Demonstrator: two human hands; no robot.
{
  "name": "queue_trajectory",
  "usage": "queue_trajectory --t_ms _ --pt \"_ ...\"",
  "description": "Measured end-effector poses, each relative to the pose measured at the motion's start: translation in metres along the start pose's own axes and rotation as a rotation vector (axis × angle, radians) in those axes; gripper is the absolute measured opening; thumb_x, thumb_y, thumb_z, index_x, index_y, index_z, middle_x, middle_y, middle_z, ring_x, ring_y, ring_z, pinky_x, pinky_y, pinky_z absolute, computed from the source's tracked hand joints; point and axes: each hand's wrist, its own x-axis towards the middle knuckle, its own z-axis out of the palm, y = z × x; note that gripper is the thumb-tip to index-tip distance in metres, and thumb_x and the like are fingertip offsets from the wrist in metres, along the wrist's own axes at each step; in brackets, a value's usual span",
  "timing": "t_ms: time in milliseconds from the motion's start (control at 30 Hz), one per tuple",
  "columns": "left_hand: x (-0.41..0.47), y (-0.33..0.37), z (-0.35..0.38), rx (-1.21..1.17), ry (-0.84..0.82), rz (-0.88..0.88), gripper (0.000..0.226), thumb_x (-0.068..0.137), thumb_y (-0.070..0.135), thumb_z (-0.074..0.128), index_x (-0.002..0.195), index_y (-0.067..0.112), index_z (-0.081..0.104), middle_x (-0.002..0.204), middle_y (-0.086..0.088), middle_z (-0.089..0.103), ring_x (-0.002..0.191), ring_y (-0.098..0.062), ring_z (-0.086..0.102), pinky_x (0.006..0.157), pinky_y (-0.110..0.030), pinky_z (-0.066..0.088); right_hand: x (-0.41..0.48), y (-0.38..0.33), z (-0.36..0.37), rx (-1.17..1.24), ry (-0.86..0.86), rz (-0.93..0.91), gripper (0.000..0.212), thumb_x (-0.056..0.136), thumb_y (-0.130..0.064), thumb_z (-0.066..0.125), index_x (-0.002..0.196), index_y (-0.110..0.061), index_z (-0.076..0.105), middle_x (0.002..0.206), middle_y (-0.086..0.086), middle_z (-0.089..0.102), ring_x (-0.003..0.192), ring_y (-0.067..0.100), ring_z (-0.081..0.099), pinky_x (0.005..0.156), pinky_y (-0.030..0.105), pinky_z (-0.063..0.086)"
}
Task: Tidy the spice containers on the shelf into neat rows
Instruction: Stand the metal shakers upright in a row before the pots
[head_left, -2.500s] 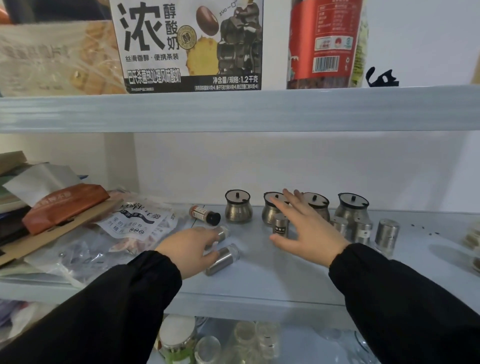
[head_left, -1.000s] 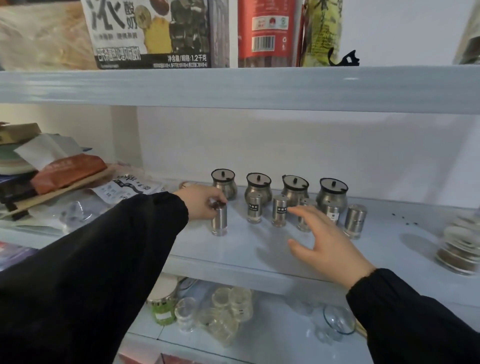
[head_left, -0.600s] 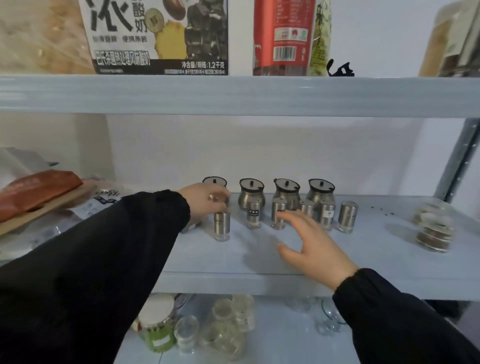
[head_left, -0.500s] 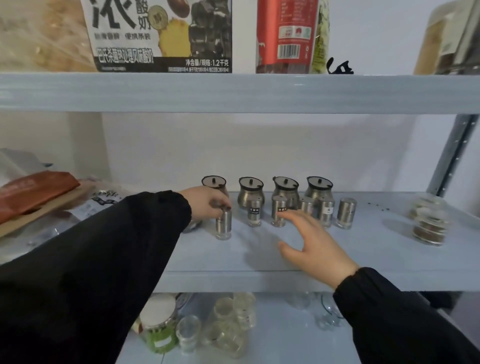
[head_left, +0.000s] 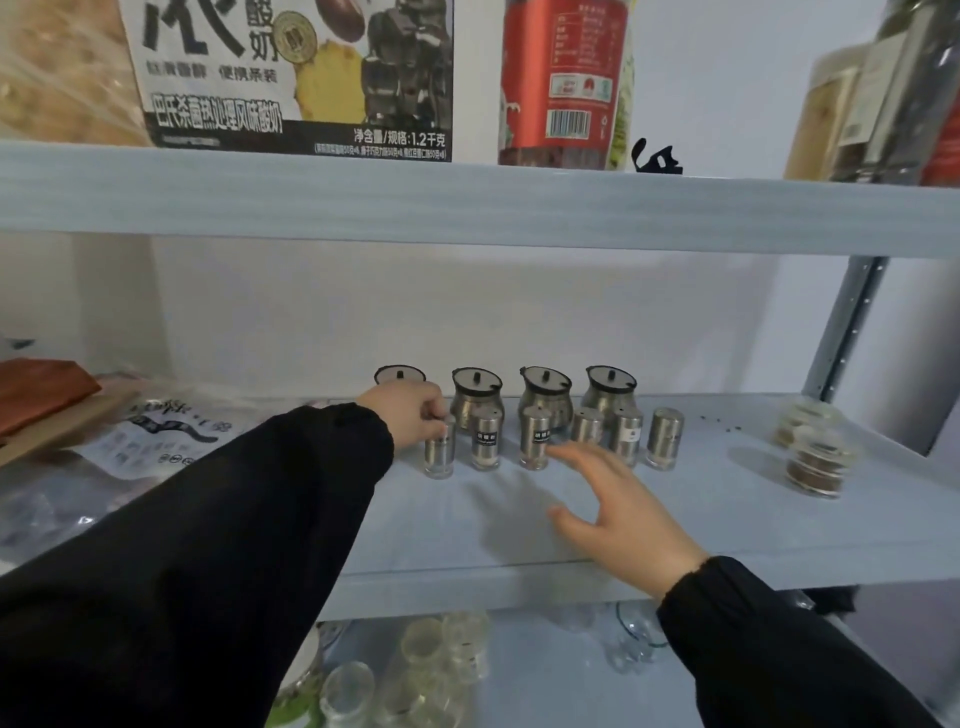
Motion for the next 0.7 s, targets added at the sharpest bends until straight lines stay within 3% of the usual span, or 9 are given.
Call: queue_trajectory --t_ms 100,233,300,367,500,633,700 --pt "0.006 -0.002 0.006 -0.001 0.027 -0.01 0.012 0.084 0.037 0.066 0.089 0.028 0.06 0.086 0.011 0.059 0.082 -0.011 0.056 0.074 -0.03 0.047 0.003 0.0 0.002 0.019 -0.002 0.001 0.057 0.091 -0.04 0.06 0.143 -0.042 0.036 0.15 -0.019 0.03 0.129 -0.011 0.024 0.106 0.012 0.023" --pt "0.011 -0.005 0.007 -0.04 -0.006 -0.021 0.018 0.082 0.043 0.065 0.091 0.028 0.061 0.092 0.009 0.061 0.085 -0.011 0.056 0.075 -0.03 0.047 0.005 0.002 0.006 0.029 -0.021 -0.015 0.055 0.09 -0.038 0.061 0.14 -0.039 0.04 0.149 -0.02 0.03 0.129 -0.013 0.024 0.099 0.0 0.015" --pt "0.011 -0.011 -0.003 -0.107 0.019 -0.024 0.029 0.078 0.054 0.06 0.095 0.03 0.061 0.098 0.01 0.062 0.088 -0.011 0.056 0.073 -0.03 0.045 0.006 0.006 0.006 0.04 -0.019 -0.017 0.053 0.09 -0.038 0.061 0.138 -0.041 0.041 0.148 -0.021 0.03 0.129 -0.013 0.025 0.098 0.0 0.015" --pt "0.006 -0.024 -0.021 -0.138 0.059 -0.082 0.03 0.084 0.051 0.057 0.105 0.029 0.06 0.104 0.01 0.061 0.092 -0.013 0.057 0.07 -0.028 0.043 0.008 0.008 0.004 0.059 -0.001 -0.015 0.052 0.089 -0.039 0.061 0.137 -0.043 0.041 0.147 -0.022 0.03 0.13 -0.013 0.027 0.099 0.001 0.018" --pt "-0.015 -0.067 -0.043 0.061 -0.047 -0.236 0.02 0.09 0.038 0.055 0.107 0.029 0.059 0.108 0.006 0.063 0.093 -0.017 0.057 0.077 -0.028 0.042 0.016 0.007 0.005 0.08 0.035 -0.005 0.052 0.089 -0.036 0.062 0.137 -0.041 0.043 0.146 -0.023 0.031 0.131 -0.008 0.03 0.105 0.013 0.026" --pt "-0.036 -0.076 -0.038 0.144 -0.176 -0.27 0.02 0.088 0.039 0.056 0.099 0.023 0.059 0.101 0.0 0.064 0.079 -0.016 0.058 0.067 -0.026 0.044 0.022 -0.002 0.016 0.104 0.013 -0.015 0.053 0.089 -0.036 0.062 0.137 -0.041 0.042 0.146 -0.023 0.029 0.126 -0.013 0.028 0.095 -0.001 0.019" --pt "-0.046 -0.071 -0.031 0.151 -0.224 -0.269 0.027 0.08 0.049 0.063 0.096 0.029 0.056 0.096 0.005 0.063 0.069 -0.009 0.055 0.058 -0.023 0.043 0.024 -0.006 0.02 0.117 0.005 -0.026 0.053 0.089 -0.036 0.063 0.136 -0.042 0.042 0.145 -0.023 0.029 0.126 -0.013 0.029 0.097 -0.001 0.019"
